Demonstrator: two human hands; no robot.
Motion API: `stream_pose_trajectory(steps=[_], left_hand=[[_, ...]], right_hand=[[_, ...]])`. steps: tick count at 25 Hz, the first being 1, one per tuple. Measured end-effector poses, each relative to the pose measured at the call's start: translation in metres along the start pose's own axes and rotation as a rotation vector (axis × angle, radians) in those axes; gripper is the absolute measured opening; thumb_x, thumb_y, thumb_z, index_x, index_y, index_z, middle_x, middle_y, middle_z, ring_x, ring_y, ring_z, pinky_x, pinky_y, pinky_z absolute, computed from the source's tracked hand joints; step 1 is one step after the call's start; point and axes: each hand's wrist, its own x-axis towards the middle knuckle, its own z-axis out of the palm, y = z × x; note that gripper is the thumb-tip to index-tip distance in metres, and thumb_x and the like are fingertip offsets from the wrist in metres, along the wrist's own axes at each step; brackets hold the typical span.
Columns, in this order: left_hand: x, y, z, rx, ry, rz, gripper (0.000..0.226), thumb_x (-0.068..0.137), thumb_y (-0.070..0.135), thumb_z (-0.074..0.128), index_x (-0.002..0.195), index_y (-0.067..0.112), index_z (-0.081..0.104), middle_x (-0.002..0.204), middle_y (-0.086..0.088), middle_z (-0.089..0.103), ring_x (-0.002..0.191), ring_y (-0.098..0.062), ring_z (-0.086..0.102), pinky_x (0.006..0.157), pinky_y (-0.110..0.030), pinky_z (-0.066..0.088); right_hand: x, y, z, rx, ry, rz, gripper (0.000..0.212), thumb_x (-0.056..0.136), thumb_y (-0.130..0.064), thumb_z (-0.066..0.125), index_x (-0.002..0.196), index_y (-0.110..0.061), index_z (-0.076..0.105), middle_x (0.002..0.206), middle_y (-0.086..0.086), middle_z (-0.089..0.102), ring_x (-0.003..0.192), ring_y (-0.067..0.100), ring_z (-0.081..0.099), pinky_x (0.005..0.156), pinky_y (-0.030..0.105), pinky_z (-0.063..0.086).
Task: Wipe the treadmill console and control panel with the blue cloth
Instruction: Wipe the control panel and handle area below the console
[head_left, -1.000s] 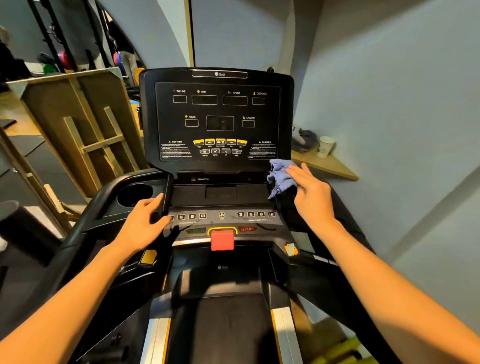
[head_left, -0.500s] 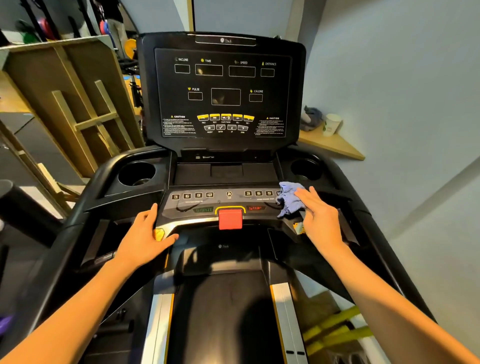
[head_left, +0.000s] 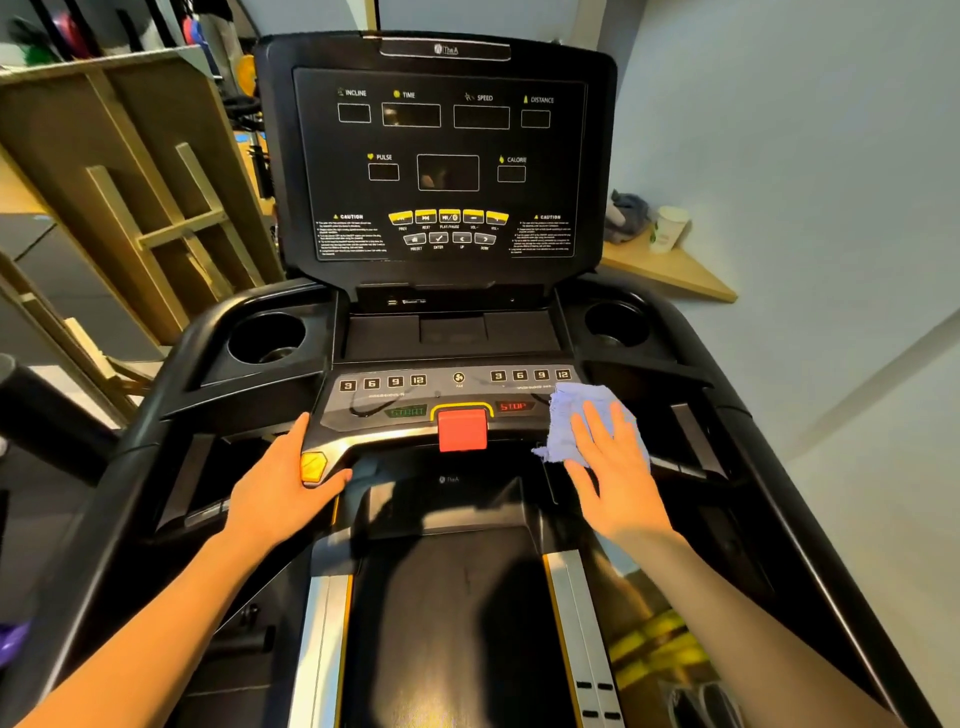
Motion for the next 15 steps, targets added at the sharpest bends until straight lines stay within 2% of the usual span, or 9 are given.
stream_pose_trajectory(steps=[2,4,7,8,10,13,15], left_hand=[[0.0,0.0,0.001,0.013,0.018,0.005,0.1,0.079,0.064,0.066,0.157,0.025,0.016,0.143,-0.007,0.052,0.123,-0.028,0.056,0.09,-0.045,0.053],[0.001,0.0,0.003,0.012,0.021,0.004,0.1,0.079,0.065,0.065,0.157,0.026,0.016,0.143,-0.007,0.052,0.122,-0.028,0.057,0.09,-0.044,0.053],[0.003,-0.001,0.005,0.016,0.028,0.007,0.1,0.079,0.065,0.065,0.157,0.025,0.017,0.141,-0.008,0.053,0.119,-0.027,0.059,0.086,-0.041,0.054],[0.003,-0.001,0.005,0.018,0.031,0.007,0.1,0.079,0.065,0.065,0.157,0.025,0.017,0.141,-0.008,0.053,0.119,-0.027,0.059,0.085,-0.041,0.054],[0.002,-0.001,0.005,0.019,0.037,0.009,0.099,0.079,0.064,0.066,0.157,0.025,0.017,0.141,-0.008,0.053,0.119,-0.027,0.059,0.085,-0.04,0.053],[0.003,-0.001,0.005,0.017,0.042,0.008,0.099,0.08,0.064,0.066,0.157,0.025,0.017,0.14,-0.008,0.054,0.117,-0.026,0.059,0.084,-0.039,0.054],[0.003,-0.002,0.005,0.016,0.037,0.006,0.099,0.08,0.064,0.065,0.157,0.026,0.016,0.141,-0.007,0.053,0.117,-0.025,0.059,0.084,-0.037,0.053]], right_hand=[[0.001,0.002,0.007,-0.139,-0.018,-0.033,0.063,0.106,-0.048,0.021,0.162,-0.022,0.012,0.17,-0.003,0.006,0.156,0.023,-0.011,0.125,0.043,0.006],[0.009,0.001,0.011,-0.276,-0.032,-0.028,0.062,0.107,-0.046,0.016,0.161,-0.02,0.004,0.169,0.003,0.006,0.156,0.034,-0.005,0.126,0.049,0.012],[0.025,-0.009,0.013,-0.356,-0.05,0.003,0.081,0.097,-0.026,0.06,0.16,-0.014,0.01,0.167,0.012,0.019,0.153,0.044,0.01,0.121,0.055,0.019],[0.032,-0.012,0.013,-0.345,-0.042,0.019,0.082,0.095,-0.022,0.064,0.16,-0.013,0.014,0.167,0.011,0.021,0.153,0.044,0.01,0.12,0.053,0.016],[0.045,-0.02,0.009,-0.3,-0.057,0.066,0.074,0.1,-0.022,0.056,0.16,-0.015,0.014,0.169,0.007,0.016,0.154,0.041,0.003,0.122,0.052,0.011],[0.068,-0.03,0.008,-0.231,-0.061,0.159,0.073,0.1,-0.019,0.057,0.161,-0.016,0.015,0.168,0.011,0.016,0.154,0.042,0.004,0.123,0.053,0.019],[0.083,-0.039,0.008,-0.242,-0.061,0.213,0.076,0.101,-0.021,0.056,0.162,-0.015,0.012,0.168,0.014,0.014,0.154,0.042,0.004,0.122,0.051,0.019]])
